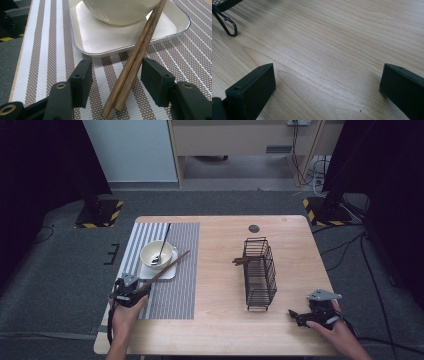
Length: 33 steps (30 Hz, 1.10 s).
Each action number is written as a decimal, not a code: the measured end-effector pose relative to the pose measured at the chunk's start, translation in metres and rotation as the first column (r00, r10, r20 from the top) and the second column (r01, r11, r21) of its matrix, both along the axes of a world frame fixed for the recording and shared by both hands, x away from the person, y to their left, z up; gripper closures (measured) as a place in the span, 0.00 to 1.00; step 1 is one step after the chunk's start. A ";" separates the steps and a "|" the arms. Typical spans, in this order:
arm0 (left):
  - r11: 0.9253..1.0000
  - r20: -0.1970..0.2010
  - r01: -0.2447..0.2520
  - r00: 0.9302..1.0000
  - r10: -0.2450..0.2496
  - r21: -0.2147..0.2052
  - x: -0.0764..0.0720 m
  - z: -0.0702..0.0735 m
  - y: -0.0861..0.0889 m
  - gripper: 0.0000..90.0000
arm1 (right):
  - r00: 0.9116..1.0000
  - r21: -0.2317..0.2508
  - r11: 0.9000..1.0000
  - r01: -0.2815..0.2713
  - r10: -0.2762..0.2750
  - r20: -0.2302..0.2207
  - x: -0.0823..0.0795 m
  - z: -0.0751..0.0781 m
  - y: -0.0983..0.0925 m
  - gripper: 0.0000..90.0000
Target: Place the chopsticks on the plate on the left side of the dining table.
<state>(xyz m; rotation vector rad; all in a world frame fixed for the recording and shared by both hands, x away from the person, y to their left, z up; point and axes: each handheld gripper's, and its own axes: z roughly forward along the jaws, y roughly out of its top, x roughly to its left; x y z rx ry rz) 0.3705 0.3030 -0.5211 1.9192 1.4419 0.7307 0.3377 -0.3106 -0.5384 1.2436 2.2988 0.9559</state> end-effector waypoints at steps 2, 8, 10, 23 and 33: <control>1.000 0.003 -0.006 1.000 0.006 0.006 0.000 0.001 0.001 0.47 | 1.000 0.000 1.000 0.000 0.000 0.000 0.000 0.000 0.000 0.00; 1.000 0.013 -0.022 1.000 0.022 0.016 0.001 0.001 0.002 0.47 | 1.000 0.000 1.000 0.000 0.000 0.000 0.000 0.000 0.000 0.00; 0.999 0.011 -0.028 1.000 0.028 0.020 0.002 0.001 0.004 0.47 | 1.000 0.000 1.000 0.000 0.000 0.000 0.000 0.000 0.000 0.00; 0.998 0.012 -0.039 0.999 0.039 0.043 0.005 0.000 0.007 0.48 | 1.000 0.000 1.000 0.000 0.000 0.000 0.000 0.000 0.000 0.00; 0.998 0.020 -0.044 0.999 0.043 0.054 0.007 -0.001 0.011 0.49 | 1.000 0.000 1.000 0.000 0.000 0.000 0.000 0.000 0.000 0.00</control>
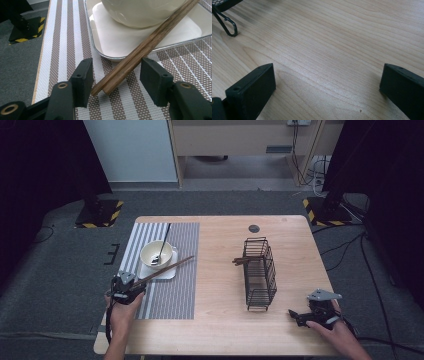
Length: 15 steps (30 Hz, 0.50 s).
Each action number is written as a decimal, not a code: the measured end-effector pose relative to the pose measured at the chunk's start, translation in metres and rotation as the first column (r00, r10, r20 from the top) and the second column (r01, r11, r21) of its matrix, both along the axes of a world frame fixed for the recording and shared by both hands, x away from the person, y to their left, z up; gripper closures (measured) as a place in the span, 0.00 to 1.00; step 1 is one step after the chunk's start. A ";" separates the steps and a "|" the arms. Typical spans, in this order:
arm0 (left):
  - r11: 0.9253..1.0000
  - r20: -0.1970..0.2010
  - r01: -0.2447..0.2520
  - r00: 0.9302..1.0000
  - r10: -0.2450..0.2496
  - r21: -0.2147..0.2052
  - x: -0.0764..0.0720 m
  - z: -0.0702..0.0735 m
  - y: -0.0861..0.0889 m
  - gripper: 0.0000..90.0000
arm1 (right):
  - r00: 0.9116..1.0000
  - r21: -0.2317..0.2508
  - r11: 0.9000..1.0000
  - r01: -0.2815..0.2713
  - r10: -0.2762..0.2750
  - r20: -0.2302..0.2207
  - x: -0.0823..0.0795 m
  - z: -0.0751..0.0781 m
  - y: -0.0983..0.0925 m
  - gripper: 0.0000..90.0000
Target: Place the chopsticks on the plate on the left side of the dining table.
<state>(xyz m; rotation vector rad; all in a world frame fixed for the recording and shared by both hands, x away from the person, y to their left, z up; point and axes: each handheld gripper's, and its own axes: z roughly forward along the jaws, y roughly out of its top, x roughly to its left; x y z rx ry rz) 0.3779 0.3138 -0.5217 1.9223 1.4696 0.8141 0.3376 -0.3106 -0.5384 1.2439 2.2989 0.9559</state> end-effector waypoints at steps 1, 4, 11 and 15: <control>1.000 0.000 0.000 1.000 0.000 -0.002 0.000 0.000 0.000 0.48 | 1.000 0.000 1.000 0.000 0.000 0.000 0.000 0.000 0.000 0.00; 1.000 -0.002 0.003 1.000 -0.003 -0.001 0.000 0.000 0.000 0.47 | 1.000 0.000 1.000 0.000 0.000 0.000 0.000 0.000 0.000 0.00; 1.000 0.008 0.005 1.000 -0.005 -0.007 -0.004 0.001 0.003 0.44 | 1.000 0.000 1.000 0.000 0.000 0.000 0.000 0.000 0.000 0.00; 1.000 0.003 -0.003 1.000 0.003 -0.014 -0.005 0.000 0.007 0.44 | 1.000 0.000 1.000 0.000 0.000 0.000 0.000 0.000 0.000 0.00</control>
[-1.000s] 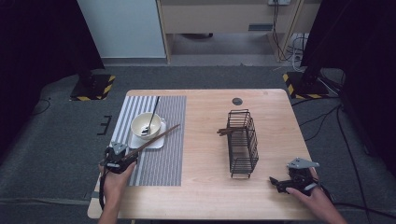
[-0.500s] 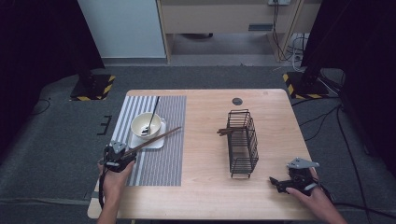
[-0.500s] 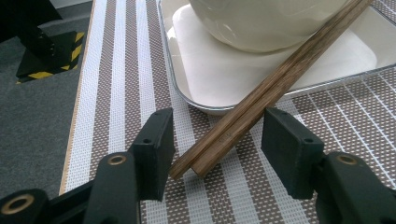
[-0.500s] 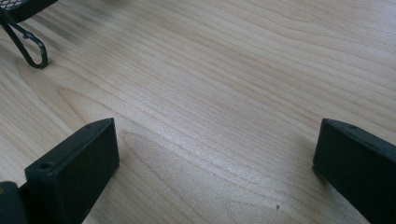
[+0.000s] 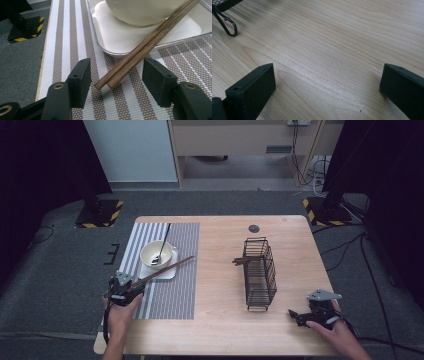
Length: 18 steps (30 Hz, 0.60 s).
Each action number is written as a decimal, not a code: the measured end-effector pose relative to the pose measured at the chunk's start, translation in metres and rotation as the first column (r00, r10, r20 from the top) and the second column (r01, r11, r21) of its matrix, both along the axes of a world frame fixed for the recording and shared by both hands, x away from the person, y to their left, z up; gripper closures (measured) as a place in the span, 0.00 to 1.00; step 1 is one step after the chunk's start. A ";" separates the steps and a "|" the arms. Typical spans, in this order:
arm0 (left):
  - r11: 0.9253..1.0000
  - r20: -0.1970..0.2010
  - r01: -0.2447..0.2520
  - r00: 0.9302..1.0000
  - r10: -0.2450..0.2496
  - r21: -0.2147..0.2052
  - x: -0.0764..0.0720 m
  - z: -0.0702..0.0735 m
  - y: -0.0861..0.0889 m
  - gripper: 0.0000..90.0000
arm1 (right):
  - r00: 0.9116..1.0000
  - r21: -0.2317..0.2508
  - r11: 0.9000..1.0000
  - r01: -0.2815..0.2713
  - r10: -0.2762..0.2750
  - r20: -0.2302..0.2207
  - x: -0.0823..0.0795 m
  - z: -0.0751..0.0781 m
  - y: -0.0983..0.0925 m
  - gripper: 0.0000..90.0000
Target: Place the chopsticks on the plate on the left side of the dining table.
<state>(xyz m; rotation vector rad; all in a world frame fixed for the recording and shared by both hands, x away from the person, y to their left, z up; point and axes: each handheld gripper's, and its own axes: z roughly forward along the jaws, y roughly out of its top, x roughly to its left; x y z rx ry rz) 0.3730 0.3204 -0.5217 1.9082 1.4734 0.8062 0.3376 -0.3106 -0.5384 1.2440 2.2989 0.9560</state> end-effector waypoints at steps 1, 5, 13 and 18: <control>1.000 0.000 -0.005 1.000 0.005 0.000 0.000 0.000 0.001 0.45 | 1.000 0.000 1.000 0.000 0.000 0.000 0.000 0.000 0.000 0.00; 1.000 0.006 -0.020 1.000 0.020 0.000 0.002 -0.001 0.002 0.45 | 1.000 0.000 1.000 0.000 0.000 0.000 0.000 0.000 0.000 0.00; 0.999 0.020 -0.051 0.999 0.051 0.016 0.003 -0.001 0.005 0.44 | 1.000 0.000 1.000 0.000 0.000 0.000 0.000 0.000 0.000 0.00; 0.998 0.026 -0.058 0.998 0.057 0.021 0.006 -0.002 0.007 0.43 | 1.000 0.000 1.000 0.000 0.000 0.000 0.000 0.000 0.000 0.00</control>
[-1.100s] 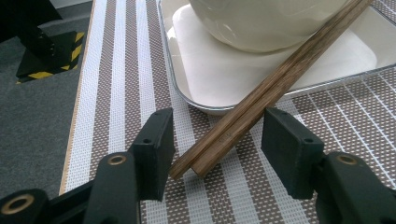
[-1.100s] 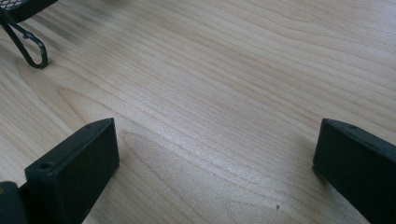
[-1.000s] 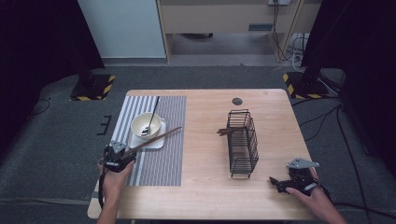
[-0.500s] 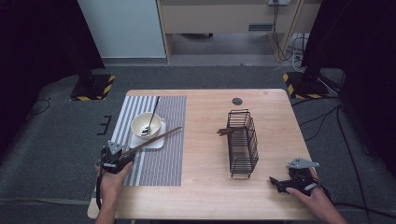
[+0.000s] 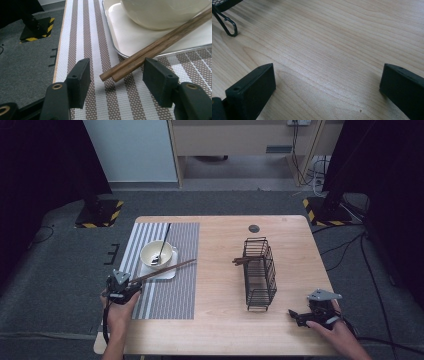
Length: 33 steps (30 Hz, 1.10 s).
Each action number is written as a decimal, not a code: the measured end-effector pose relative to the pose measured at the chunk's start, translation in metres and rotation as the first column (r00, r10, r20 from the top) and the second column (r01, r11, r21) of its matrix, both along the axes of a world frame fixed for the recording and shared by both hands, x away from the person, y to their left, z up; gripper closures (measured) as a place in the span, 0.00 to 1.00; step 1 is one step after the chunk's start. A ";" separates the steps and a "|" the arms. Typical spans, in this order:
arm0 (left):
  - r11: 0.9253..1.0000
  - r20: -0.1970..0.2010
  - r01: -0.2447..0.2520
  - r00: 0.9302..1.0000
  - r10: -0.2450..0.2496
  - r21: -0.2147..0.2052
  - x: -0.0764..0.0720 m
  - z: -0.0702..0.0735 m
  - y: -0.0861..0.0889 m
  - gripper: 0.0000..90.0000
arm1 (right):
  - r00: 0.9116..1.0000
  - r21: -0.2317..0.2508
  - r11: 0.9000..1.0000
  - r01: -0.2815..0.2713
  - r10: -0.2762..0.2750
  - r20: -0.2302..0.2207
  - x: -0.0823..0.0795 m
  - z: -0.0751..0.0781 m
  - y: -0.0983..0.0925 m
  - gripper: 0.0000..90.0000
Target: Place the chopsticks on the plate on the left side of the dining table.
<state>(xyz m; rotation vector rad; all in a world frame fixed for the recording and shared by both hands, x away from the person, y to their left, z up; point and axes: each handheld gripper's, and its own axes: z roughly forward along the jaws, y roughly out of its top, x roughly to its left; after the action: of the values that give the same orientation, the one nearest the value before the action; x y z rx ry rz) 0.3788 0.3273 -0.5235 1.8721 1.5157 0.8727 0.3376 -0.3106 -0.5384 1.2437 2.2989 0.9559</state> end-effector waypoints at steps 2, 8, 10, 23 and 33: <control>1.000 -0.002 0.000 1.000 0.000 -0.002 0.001 -0.001 0.001 0.42 | 1.000 0.000 1.000 0.000 0.000 0.000 0.000 0.000 0.000 0.00; 1.000 0.012 0.002 1.000 -0.002 -0.001 -0.005 0.001 0.004 0.40 | 1.000 0.000 1.000 0.000 0.000 0.000 0.000 0.000 0.000 0.00; 1.000 0.017 -0.001 1.000 0.001 0.005 -0.008 0.001 0.006 0.39 | 1.000 0.000 1.000 0.000 0.000 0.000 0.000 0.000 0.000 0.00; 0.999 0.000 0.037 0.999 -0.037 -0.022 -0.014 -0.001 0.007 0.52 | 1.000 0.000 1.000 -0.001 0.001 -0.002 0.000 0.000 0.000 0.00; 0.998 -0.012 0.053 0.999 -0.053 -0.026 -0.013 -0.002 0.005 0.59 | 1.000 0.000 1.000 0.000 0.000 0.000 0.000 0.000 0.000 0.00</control>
<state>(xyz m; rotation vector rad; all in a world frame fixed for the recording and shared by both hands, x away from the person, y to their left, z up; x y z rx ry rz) 0.3657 0.3320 -0.5258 1.8942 1.4710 0.8151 0.3375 -0.3106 -0.5384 1.2438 2.2991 0.9558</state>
